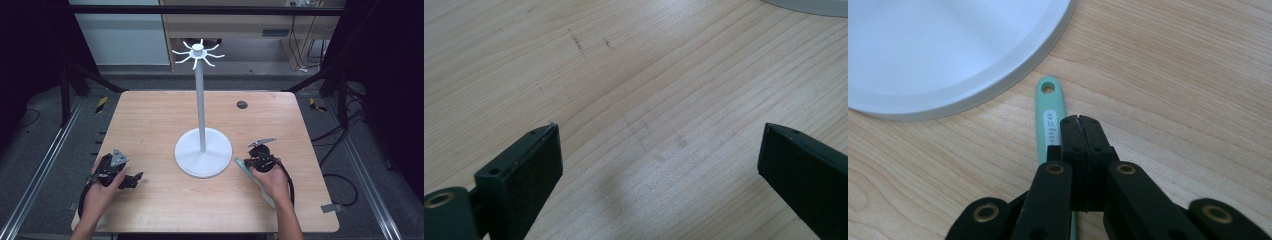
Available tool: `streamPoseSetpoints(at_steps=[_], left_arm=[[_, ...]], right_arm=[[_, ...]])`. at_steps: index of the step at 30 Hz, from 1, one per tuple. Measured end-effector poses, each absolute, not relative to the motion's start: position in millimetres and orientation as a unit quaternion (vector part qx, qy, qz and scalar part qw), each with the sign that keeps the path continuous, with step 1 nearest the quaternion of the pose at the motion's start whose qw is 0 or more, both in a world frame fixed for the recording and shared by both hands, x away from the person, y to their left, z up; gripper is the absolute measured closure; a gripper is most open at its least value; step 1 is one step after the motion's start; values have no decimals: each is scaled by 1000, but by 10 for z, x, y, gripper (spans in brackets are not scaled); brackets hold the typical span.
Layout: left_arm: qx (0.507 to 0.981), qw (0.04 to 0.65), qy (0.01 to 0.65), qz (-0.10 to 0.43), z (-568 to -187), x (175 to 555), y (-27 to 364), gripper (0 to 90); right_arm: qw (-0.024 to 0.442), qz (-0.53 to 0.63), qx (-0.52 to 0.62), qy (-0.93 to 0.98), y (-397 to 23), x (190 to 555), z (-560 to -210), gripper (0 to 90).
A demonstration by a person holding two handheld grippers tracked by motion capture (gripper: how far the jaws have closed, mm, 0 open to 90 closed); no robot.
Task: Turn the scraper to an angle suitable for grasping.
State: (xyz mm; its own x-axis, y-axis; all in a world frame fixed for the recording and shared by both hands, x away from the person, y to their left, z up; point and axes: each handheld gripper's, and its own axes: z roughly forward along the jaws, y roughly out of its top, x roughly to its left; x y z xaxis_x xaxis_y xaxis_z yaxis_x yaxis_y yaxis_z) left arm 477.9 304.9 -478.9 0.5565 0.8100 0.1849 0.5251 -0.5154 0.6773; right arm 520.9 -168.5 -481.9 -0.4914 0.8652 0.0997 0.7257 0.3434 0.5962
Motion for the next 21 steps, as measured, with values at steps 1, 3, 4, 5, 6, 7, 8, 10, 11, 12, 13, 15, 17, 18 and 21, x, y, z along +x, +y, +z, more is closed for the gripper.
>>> streamPoseSetpoints(at_steps=[1, 3, 4, 5, 6, 7, 8, 10, 11, 12, 13, 15, 17, 18, 21], left_arm=[[835, 287, 399, 248, -4790, 4779, 3045, 39], [835, 287, 399, 249, -4793, 4778, 3040, 39], [834, 288, 399, 249, -4793, 4777, 3040, 39], [835, 287, 399, 248, -4791, 4777, 3041, 39], [835, 287, 399, 248, -4790, 4777, 3042, 39], [835, 286, 399, 249, -4789, 4778, 3045, 39], [835, 285, 399, 250, -4788, 4778, 3048, 39], [833, 287, 401, 251, -4788, 4776, 3053, 39], [833, 288, 401, 251, -4786, 4775, 3057, 39], [832, 288, 401, 250, -4785, 4774, 3059, 39], [832, 289, 402, 250, -4785, 4774, 3060, 39], [832, 290, 402, 249, -4784, 4774, 3062, 39], [831, 293, 402, 248, -4782, 4773, 3062, 39], [832, 293, 401, 248, -4782, 4773, 3062, 39], [833, 291, 401, 246, -4783, 4773, 3060, 39]], right_arm=[[121, 295, 491, 811, -1680, 5207, -4816, 900], [127, 290, 490, 812, -1666, 5206, -4801, 900], [132, 287, 489, 813, -1660, 5208, -4789, 900], [132, 286, 488, 814, -1655, 5211, -4776, 900], [131, 287, 489, 813, -1646, 5212, -4759, 900], [135, 284, 488, 814, -1645, 5216, -4747, 900], [138, 282, 490, 813, -1639, 5220, -4732, 898], [147, 277, 493, 812, -1637, 5222, -4701, 891], [145, 278, 496, 810, -1639, 5220, -4680, 891], [149, 276, 496, 810, -1638, 5219, -4666, 890], [152, 278, 496, 808, -1634, 5216, -4653, 887], [152, 274, 495, 811, -1623, 5206, -4623, 876], [151, 274, 493, 812, -1611, 5198, -4603, 869], [149, 271, 492, 814, -1598, 5195, -4592, 860], [148, 262, 487, 820, -1565, 5203, -4573, 838]])
